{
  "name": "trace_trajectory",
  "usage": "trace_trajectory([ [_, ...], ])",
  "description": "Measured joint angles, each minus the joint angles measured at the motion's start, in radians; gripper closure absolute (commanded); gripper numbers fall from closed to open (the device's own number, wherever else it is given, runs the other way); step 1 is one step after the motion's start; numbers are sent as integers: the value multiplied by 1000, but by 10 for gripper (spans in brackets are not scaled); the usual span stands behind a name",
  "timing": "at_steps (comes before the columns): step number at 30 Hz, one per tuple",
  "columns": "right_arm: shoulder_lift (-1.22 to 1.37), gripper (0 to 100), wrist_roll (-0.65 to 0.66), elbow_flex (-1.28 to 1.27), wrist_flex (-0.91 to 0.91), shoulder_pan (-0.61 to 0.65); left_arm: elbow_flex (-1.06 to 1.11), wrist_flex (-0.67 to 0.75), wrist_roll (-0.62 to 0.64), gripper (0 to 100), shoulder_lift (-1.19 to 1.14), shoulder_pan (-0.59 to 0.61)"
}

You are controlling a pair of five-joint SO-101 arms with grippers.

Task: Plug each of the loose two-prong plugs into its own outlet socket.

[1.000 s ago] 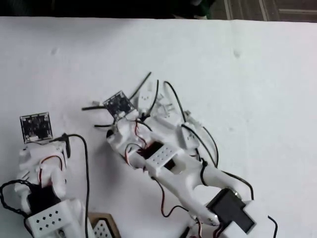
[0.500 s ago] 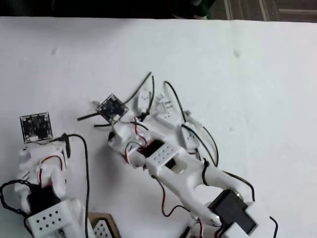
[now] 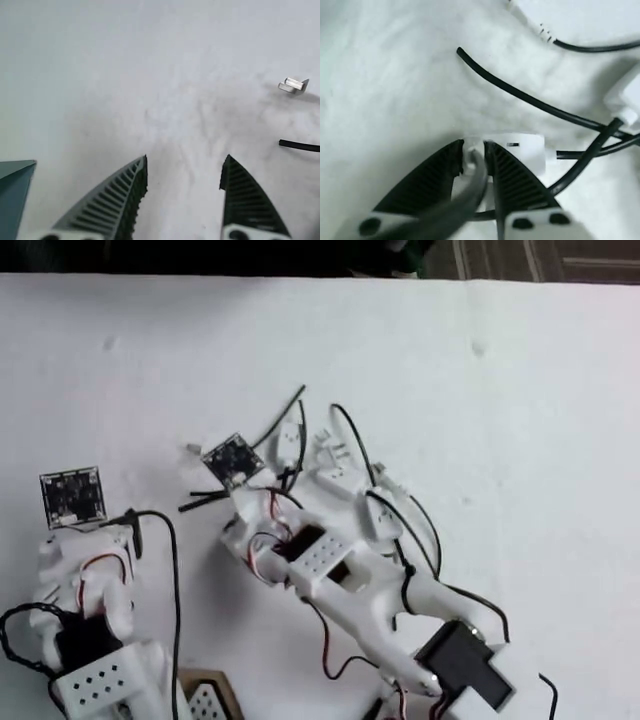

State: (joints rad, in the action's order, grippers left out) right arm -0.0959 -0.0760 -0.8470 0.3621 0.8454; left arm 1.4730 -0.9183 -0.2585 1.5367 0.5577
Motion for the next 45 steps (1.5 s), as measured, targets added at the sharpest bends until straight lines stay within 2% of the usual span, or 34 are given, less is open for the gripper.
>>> trace_trajectory([
  [7, -2, 978, -20, 12, 51, 0, 0, 0, 0, 758, 0, 0],
  [10, -2, 975, 66, 12, 51, 2, 0, 0, 0, 758, 0, 0],
  [12, -2, 930, 114, 12, 54, 2, 0, 0, 0, 756, 0, 0],
  [16, -21, 760, 135, 6, 69, 18, 0, 0, 0, 755, 0, 0],
  [18, -55, 735, 138, 2, 101, 21, 0, 0, 0, 755, 0, 0],
  [23, -203, 766, 141, -5, 183, 12, 0, 0, 0, 751, 0, -35],
  [28, -407, 789, 141, -5, 272, 28, 0, 0, 0, 650, 0, -63],
  [31, -532, 802, 141, -5, 338, 25, 0, -6, 0, 645, 0, -69],
  [34, -664, 821, 141, -5, 404, 25, -18, -69, -14, 645, 0, -100],
  [37, -795, 851, 141, -5, 473, 28, -63, -149, -80, 645, 0, -152],
  [42, -953, 897, 35, -5, 628, 25, -89, -233, -150, 645, 0, -244],
  [45, -993, 915, -32, -5, 709, -23, -89, -244, -160, 644, 0, -292],
])
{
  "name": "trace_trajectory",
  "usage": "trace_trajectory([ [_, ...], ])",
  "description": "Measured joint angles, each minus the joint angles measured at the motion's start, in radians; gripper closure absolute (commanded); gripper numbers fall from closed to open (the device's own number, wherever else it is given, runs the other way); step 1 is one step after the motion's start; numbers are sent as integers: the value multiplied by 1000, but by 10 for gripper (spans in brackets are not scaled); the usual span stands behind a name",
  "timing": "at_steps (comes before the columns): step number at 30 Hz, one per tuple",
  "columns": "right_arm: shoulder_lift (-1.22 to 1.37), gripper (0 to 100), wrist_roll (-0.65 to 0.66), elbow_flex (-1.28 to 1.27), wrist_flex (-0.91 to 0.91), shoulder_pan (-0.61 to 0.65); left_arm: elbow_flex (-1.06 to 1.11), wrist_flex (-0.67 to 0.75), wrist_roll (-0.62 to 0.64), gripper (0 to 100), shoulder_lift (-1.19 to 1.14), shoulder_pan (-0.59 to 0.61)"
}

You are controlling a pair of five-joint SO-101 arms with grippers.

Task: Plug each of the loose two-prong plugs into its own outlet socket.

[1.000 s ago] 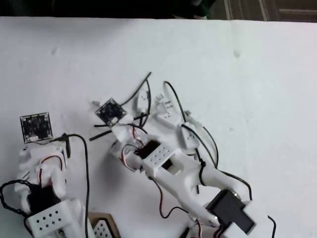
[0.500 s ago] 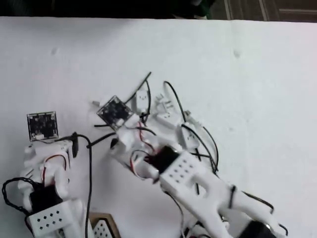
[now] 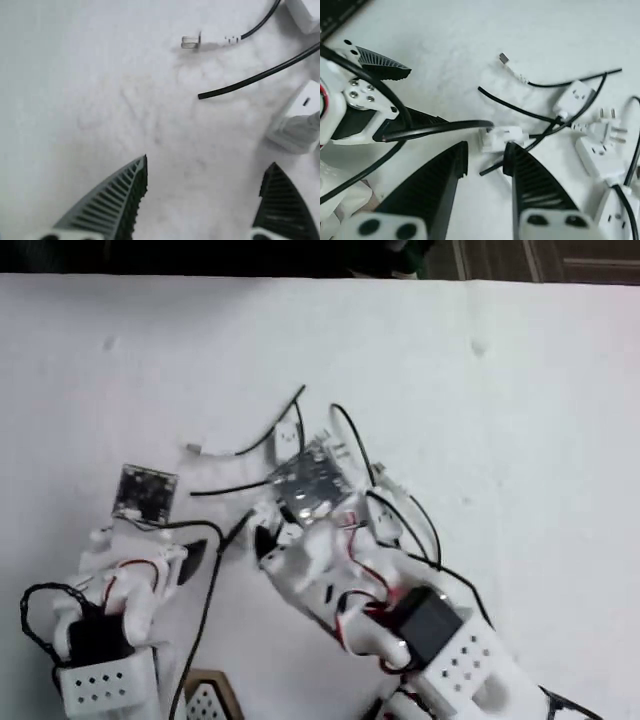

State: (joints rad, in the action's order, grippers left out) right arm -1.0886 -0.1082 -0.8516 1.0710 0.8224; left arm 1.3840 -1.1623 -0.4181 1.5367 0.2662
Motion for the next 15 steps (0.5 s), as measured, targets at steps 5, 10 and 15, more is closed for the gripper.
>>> trace_trajectory([
  [5, -6, 933, -91, 0, 49, -158, 0, -64, 0, 642, 0, -103],
  [10, -6, 933, -147, -51, 25, -259, 0, -94, 0, 642, 0, -181],
  [15, -6, 933, -157, -144, -75, -284, 0, -94, 0, 641, 0, -192],
])
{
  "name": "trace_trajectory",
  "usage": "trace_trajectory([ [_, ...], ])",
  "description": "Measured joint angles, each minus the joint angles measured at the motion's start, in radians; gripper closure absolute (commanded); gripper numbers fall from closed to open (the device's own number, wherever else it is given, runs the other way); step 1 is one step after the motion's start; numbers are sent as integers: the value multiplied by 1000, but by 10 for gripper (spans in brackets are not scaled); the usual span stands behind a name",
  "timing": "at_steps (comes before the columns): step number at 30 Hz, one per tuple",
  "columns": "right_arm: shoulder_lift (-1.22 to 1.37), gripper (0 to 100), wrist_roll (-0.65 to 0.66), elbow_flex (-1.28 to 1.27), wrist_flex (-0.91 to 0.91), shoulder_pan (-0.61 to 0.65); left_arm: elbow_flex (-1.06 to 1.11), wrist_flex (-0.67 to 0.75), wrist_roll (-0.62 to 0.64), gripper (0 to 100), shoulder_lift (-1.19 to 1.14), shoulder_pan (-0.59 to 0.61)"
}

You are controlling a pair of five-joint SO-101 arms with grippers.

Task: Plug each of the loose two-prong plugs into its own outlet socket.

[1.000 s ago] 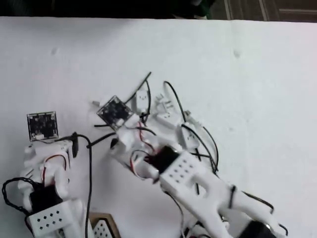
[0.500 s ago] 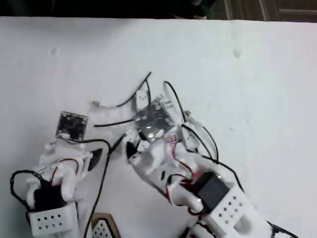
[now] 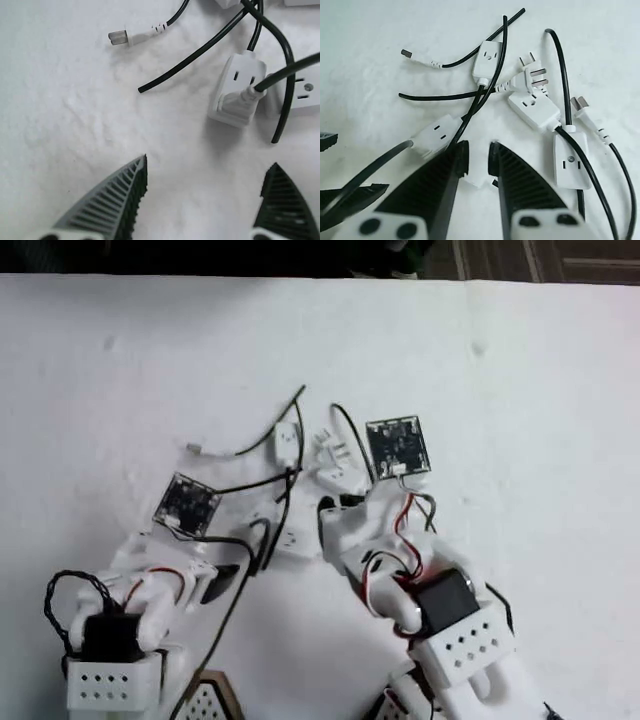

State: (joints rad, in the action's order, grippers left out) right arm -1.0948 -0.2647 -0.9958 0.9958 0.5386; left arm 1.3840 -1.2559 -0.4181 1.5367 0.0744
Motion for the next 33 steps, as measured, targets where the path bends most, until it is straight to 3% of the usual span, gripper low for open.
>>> trace_trajectory([
  [2, 0, 933, 0, -32, -40, 2, 0, 28, -5, 641, -11, -15],
  [11, 0, 930, -2, -46, -77, 2, -129, 229, -8, 640, -493, -78],
  [21, 0, 931, -2, -46, -77, 2, -186, 528, -8, 646, -931, -87],
  [33, 0, 932, -2, -46, -77, 2, -339, 555, -8, 782, -1180, -155],
])
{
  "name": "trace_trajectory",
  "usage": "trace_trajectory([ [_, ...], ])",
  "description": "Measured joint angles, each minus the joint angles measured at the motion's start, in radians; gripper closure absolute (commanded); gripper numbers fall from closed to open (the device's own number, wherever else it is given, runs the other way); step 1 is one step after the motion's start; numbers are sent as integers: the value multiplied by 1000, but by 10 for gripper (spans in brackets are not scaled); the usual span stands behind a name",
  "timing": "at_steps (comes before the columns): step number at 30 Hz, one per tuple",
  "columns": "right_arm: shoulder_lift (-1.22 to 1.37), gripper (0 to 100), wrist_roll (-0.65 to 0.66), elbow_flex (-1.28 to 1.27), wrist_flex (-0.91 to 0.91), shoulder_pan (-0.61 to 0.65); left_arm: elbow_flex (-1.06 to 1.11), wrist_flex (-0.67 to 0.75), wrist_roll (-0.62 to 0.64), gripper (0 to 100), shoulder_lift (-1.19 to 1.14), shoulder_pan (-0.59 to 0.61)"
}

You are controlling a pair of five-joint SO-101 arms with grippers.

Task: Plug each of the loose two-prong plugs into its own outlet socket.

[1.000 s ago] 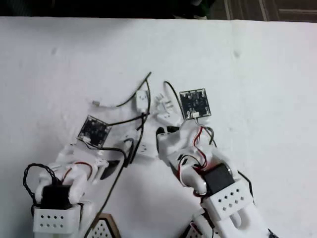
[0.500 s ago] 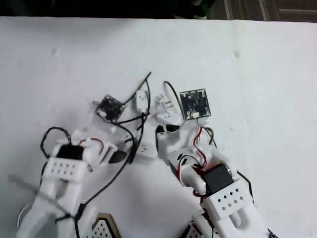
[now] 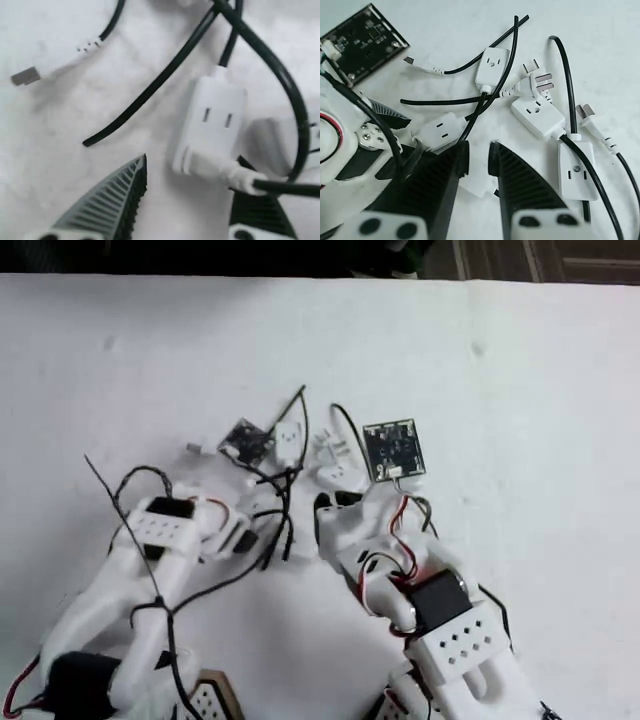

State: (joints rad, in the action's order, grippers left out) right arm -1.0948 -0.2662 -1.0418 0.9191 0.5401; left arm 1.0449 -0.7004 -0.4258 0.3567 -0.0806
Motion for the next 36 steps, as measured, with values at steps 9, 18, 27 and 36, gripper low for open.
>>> trace_trajectory([
  [9, 0, 932, 0, -21, 0, 0, 0, 3, -71, 878, 0, -60],
  [18, 0, 932, 0, -21, -6, 0, -60, -104, -80, 955, 95, -60],
  [27, -6, 932, 0, -21, -6, 0, -210, -212, -78, 978, 322, -28],
  [36, -9, 932, 0, -21, -6, 0, -305, -175, -78, 970, 325, 49],
])
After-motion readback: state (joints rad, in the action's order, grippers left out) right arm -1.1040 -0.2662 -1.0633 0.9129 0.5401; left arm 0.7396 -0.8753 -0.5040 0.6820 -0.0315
